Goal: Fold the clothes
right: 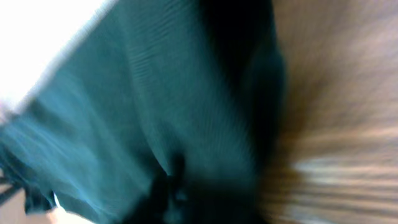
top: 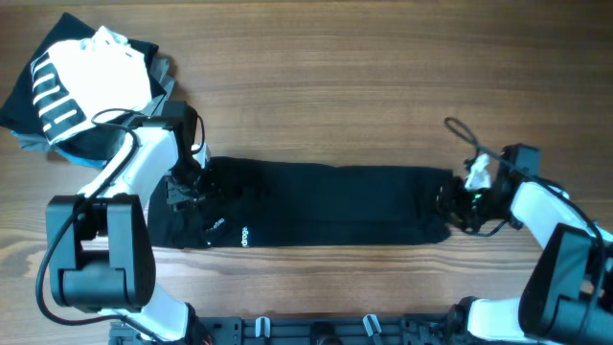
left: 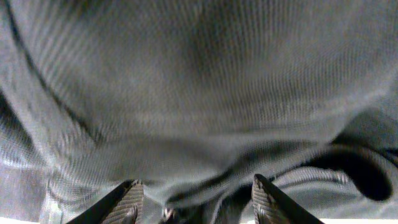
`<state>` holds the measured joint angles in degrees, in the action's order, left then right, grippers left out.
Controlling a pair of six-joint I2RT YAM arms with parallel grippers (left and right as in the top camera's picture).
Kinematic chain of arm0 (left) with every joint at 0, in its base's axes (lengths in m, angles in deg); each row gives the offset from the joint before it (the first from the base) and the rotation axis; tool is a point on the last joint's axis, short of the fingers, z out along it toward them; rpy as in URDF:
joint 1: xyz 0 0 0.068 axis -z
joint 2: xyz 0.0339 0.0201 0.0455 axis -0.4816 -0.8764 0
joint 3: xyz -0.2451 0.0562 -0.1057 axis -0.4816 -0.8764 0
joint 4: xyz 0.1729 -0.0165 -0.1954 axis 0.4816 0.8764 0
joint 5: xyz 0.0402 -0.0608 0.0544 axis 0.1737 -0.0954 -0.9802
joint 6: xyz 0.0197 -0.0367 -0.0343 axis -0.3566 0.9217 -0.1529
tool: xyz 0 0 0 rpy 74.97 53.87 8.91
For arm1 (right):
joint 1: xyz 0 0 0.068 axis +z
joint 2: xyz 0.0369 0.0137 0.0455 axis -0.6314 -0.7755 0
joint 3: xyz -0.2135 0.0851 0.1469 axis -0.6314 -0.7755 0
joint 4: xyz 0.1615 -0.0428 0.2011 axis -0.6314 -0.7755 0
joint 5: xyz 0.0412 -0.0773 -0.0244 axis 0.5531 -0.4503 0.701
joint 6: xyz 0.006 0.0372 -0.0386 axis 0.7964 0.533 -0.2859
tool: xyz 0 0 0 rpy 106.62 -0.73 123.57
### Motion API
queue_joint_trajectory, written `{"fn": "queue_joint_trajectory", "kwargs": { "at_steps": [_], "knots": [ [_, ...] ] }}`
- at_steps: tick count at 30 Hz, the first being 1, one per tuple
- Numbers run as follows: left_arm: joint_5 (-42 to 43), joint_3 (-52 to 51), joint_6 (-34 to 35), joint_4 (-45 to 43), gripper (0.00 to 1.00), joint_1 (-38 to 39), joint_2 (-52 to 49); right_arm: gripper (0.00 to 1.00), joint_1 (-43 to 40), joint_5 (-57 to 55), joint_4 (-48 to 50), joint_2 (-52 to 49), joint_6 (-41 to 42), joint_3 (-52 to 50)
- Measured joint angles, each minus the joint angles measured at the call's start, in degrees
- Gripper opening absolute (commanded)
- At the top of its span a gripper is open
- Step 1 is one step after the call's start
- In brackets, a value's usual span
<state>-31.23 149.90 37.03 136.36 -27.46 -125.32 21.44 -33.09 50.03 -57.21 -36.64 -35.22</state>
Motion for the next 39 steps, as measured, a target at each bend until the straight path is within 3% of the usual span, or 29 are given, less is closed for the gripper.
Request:
{"fn": "queue_joint_trajectory", "kwargs": {
  "at_steps": [6,12,17,26,34,37,39],
  "knots": [
    [0.5,8.4,0.0,7.9,0.45,0.0,0.5,0.04,0.3,-7.8,-10.5,0.3,2.7,5.8],
    [0.6,16.0,0.0,9.5,0.57,0.0,6.4,0.04,-1.6,-19.3,-20.9,5.2,4.3,21.6],
    [0.6,18.3,0.2,9.0,0.58,0.0,12.5,0.04,-0.2,-20.8,-23.9,8.7,4.1,28.1],
    [0.6,18.4,0.2,8.6,0.61,0.0,15.4,0.05,21.5,-21.7,-24.2,8.8,8.2,28.3],
    [0.6,18.4,0.2,8.6,0.61,0.0,15.4,0.05,39.2,-23.2,-17.9,-1.5,15.9,28.3],
    [0.6,18.4,0.2,8.7,0.62,0.0,15.4,0.14,42.5,-22.1,-16.1,-5.4,17.6,28.3],
    [0.6,18.4,0.2,8.6,0.63,0.0,15.4,0.45,44.2,-21.2,-15.0,-7.0,18.0,28.3]
  ]
}}
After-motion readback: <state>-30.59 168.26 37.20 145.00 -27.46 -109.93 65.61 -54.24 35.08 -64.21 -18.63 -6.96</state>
